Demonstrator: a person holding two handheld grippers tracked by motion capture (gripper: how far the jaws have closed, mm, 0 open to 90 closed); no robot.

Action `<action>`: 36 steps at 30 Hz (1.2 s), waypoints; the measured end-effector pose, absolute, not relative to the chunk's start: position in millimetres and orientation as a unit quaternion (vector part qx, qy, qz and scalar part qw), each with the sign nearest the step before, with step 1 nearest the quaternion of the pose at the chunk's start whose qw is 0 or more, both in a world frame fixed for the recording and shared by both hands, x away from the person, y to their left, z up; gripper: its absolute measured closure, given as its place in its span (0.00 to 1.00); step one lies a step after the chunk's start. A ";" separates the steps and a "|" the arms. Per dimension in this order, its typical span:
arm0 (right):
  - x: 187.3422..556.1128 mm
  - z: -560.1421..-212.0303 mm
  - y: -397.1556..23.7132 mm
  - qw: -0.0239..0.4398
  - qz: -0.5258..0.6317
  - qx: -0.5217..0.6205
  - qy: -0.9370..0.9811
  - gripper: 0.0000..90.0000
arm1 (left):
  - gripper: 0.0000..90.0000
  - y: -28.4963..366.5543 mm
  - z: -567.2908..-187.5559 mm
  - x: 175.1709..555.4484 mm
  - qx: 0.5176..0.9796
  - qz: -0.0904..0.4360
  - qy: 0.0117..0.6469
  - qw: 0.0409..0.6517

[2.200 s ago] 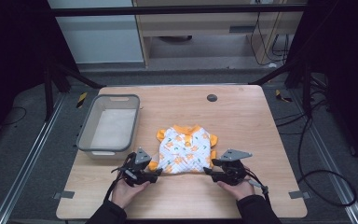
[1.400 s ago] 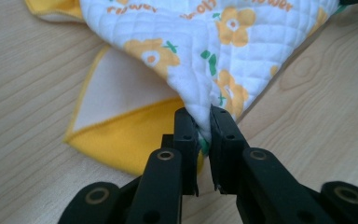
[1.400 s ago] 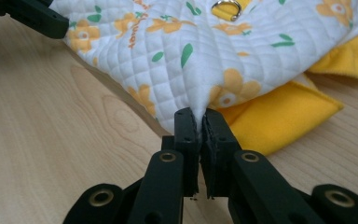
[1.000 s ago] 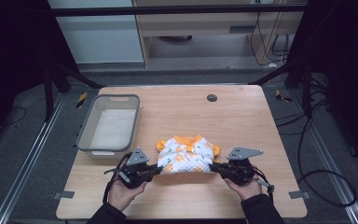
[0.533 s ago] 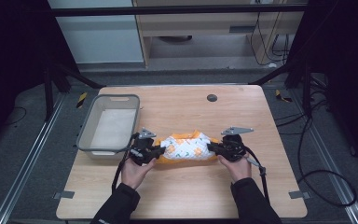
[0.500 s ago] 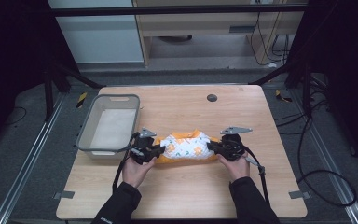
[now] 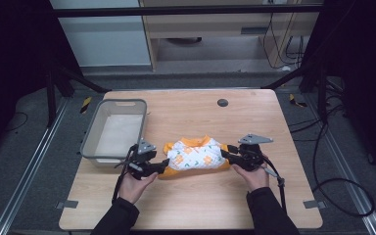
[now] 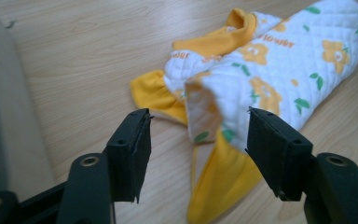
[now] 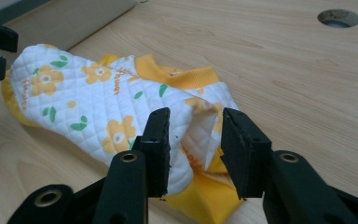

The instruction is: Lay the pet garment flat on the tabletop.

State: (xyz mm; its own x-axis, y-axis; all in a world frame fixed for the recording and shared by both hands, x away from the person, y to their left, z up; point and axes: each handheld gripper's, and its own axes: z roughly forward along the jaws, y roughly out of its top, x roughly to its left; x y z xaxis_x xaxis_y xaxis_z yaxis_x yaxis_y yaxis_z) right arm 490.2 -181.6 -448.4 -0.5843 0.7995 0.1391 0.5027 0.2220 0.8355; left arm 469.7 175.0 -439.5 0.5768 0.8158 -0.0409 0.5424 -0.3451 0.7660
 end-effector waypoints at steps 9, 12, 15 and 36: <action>452.3 -458.8 -205.3 0.158 0.456 0.395 0.782 0.60 | 0.42 197.3 -459.4 430.1 0.813 0.158 0.410 0.383; 443.6 -466.2 -207.1 0.152 0.453 0.386 0.789 0.59 | 0.43 203.0 -469.7 420.8 0.820 0.154 0.408 0.371; 438.9 -473.2 -206.7 0.147 0.448 0.381 0.796 0.58 | 0.44 208.6 -476.1 416.8 0.824 0.153 0.407 0.364; 447.9 -498.3 -175.5 0.171 0.391 0.333 0.841 0.67 | 0.49 165.7 -495.4 423.5 0.863 0.188 0.340 0.322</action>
